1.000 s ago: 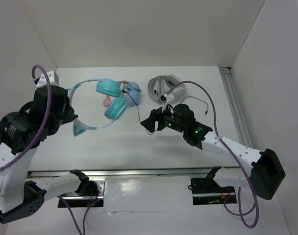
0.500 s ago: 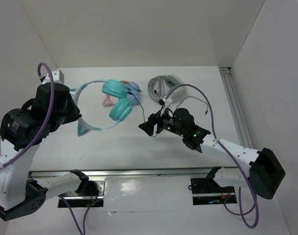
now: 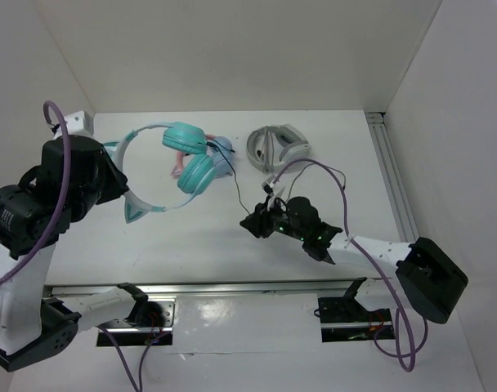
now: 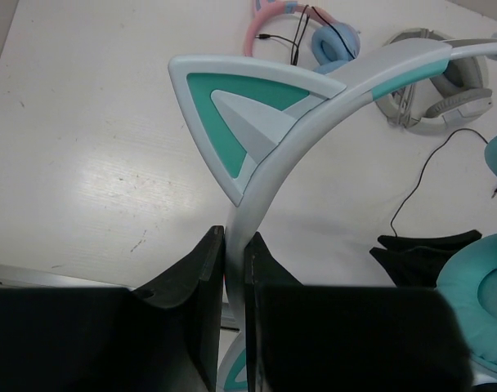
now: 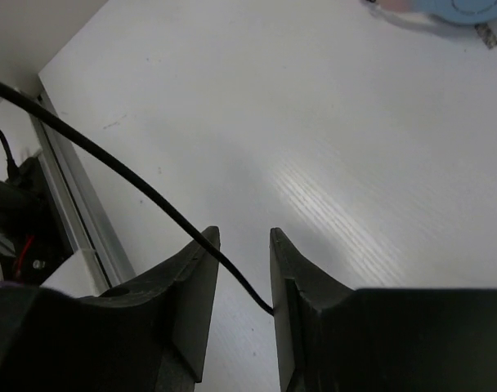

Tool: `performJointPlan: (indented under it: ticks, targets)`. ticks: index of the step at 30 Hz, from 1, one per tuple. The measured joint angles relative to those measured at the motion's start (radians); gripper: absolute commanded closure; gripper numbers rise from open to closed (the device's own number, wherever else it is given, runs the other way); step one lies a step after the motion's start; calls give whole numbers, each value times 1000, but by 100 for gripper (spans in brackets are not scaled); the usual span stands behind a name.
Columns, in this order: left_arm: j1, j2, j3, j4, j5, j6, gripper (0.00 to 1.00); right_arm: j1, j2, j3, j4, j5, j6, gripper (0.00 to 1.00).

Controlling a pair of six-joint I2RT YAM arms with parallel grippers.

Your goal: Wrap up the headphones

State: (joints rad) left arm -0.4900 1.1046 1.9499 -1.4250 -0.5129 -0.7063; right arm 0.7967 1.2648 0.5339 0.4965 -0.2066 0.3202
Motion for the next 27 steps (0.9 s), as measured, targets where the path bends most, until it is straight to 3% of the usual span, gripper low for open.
performJointPlan:
  ticks: [2, 5, 6, 7, 13, 16, 18, 23, 27]
  targets:
    - [3, 0, 10, 0, -2, 0, 100, 10, -21, -46, 3, 11, 1, 62]
    - [5, 5, 22, -5, -6, 0, 100, 20, -49, -88, 6, 16, 0, 74]
    - [5, 9, 25, -5, -6, 0, 100, 22, -54, -92, 10, 18, 2, 92]
    - [5, 14, 30, -6, -6, 0, 100, 22, -57, -93, 14, 20, 1, 100]
    - [5, 35, 36, -6, -17, -1, 100, 41, -58, -92, 12, 75, 11, 100]
    - [5, 37, 13, -3, -75, -8, 100, 110, -77, -75, -58, 182, 17, 100]
    - [5, 43, -18, -3, -137, -11, 100, 196, -112, -47, -148, 294, 35, 100]
    - [6, 92, -149, 11, -294, -50, 100, 553, -244, 87, -483, 735, 138, 100]
    - [-17, 109, -337, 150, -308, 39, 100, 750, -283, 255, -756, 984, 212, 100]
